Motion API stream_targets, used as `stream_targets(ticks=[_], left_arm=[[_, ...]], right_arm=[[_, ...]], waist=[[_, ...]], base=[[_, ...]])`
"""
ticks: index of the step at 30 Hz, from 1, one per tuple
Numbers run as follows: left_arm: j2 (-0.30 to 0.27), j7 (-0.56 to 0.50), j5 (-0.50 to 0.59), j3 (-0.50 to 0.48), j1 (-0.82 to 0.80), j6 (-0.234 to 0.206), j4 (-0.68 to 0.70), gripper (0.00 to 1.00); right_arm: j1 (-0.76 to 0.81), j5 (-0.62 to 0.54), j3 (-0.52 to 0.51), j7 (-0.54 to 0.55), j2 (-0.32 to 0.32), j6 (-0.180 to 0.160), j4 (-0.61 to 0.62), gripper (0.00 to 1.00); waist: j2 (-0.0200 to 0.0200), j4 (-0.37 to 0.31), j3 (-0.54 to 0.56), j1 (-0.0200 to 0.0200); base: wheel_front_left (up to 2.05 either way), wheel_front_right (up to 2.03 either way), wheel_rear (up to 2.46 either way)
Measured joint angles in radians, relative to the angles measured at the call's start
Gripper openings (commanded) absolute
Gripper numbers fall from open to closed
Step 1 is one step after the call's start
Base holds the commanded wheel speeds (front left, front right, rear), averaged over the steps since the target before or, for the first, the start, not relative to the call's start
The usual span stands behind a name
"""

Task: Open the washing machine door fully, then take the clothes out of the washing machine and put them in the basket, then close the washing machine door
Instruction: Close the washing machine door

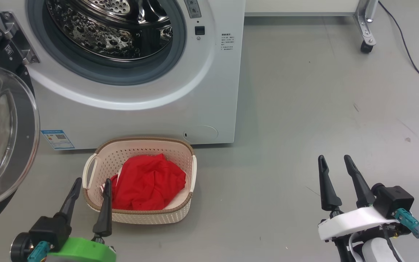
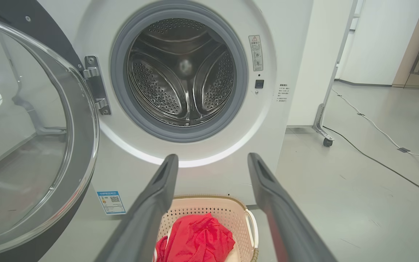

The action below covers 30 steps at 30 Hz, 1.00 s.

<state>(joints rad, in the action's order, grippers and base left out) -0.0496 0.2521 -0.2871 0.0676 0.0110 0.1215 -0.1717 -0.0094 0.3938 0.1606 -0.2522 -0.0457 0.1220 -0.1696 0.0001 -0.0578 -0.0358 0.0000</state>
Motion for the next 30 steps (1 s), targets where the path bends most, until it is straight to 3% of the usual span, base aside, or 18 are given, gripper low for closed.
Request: stream_targets(ticks=[15,30], left_arm=[[0.001,0.0,0.007,0.028,-0.002,0.004,-0.013,1.0],[0.002,0.0,0.007,0.026,-0.003,0.004,-0.023,1.0]], right_arm=[[0.002,0.0,-0.021,0.0,0.0,0.0,0.011,1.0],[0.003,0.0,0.007,0.0,-0.004,0.0,0.009,1.0]], waist=[[0.0,0.084,-0.009,0.0],[0.0,0.278,0.0,0.0]], base=[[0.0,0.0,0.0],[0.0,0.0,0.0]])
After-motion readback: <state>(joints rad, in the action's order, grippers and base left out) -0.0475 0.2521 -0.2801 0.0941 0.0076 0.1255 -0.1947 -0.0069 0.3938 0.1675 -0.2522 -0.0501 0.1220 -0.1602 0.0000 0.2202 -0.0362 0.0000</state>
